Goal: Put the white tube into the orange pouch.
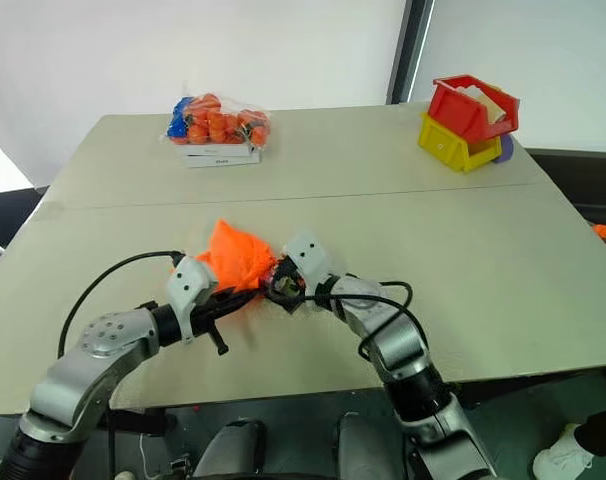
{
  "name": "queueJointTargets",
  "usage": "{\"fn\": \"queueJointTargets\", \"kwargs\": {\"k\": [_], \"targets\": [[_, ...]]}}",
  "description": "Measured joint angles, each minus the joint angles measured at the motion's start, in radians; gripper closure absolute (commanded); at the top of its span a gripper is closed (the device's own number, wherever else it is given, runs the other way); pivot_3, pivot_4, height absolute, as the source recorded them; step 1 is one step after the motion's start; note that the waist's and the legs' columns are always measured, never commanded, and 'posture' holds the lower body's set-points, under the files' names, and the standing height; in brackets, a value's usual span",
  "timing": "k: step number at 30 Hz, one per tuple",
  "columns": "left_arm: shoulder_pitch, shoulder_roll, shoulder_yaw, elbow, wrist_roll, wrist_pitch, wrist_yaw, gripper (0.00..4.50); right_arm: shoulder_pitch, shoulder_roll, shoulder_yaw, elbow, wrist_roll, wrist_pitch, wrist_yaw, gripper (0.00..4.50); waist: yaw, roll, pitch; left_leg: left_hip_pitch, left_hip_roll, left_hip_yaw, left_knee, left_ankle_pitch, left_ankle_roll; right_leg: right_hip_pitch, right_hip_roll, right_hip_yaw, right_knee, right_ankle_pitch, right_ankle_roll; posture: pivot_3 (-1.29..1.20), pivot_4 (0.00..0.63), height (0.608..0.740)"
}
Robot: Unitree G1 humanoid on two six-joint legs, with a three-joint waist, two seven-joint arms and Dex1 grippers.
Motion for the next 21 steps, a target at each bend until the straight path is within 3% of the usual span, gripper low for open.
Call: {"fn": "queueJointTargets", "kwargs": {"k": [6, 10, 21], "targets": [[0.012, 0.026, 0.043, 0.092, 0.0, -0.067, -0.041, 4.5, 0.051, -0.081, -0.051, -0.073, 0.07, 0.006, 0.064, 0.07, -0.001, 0.0, 0.0, 0.0, 0.0, 0.0, 0.0, 0.0, 0.0, -0.001, -0.001, 0.0, 0.0, 0.0, 0.0, 0.0, 0.15, 0.74], [0.016, 0.048, 0.079, 0.166, 0.0, -0.112, -0.071, 4.5, 0.071, -0.122, -0.051, -0.029, 0.037, -0.029, 0.047, 0.07, -0.001, 0.0, 0.0, -0.001, 0.0, 0.001, 0.0, 0.0, 0.0, -0.002, -0.002, 0.0, -0.001, 0.0, 0.0, 0.0, 0.15, 0.74], [0.008, 0.047, 0.112, 0.268, -0.01, -0.192, -0.102, 4.5, 0.059, -0.043, -0.017, 0.108, -0.028, -0.132, -0.003, 0.07, -0.002, 0.0, 0.0, 0.0, 0.0, 0.002, 0.0, 0.0, 0.0, -0.002, -0.002, 0.0, 0.0, 0.002, -0.003, 0.0, 0.15, 0.74]]}}
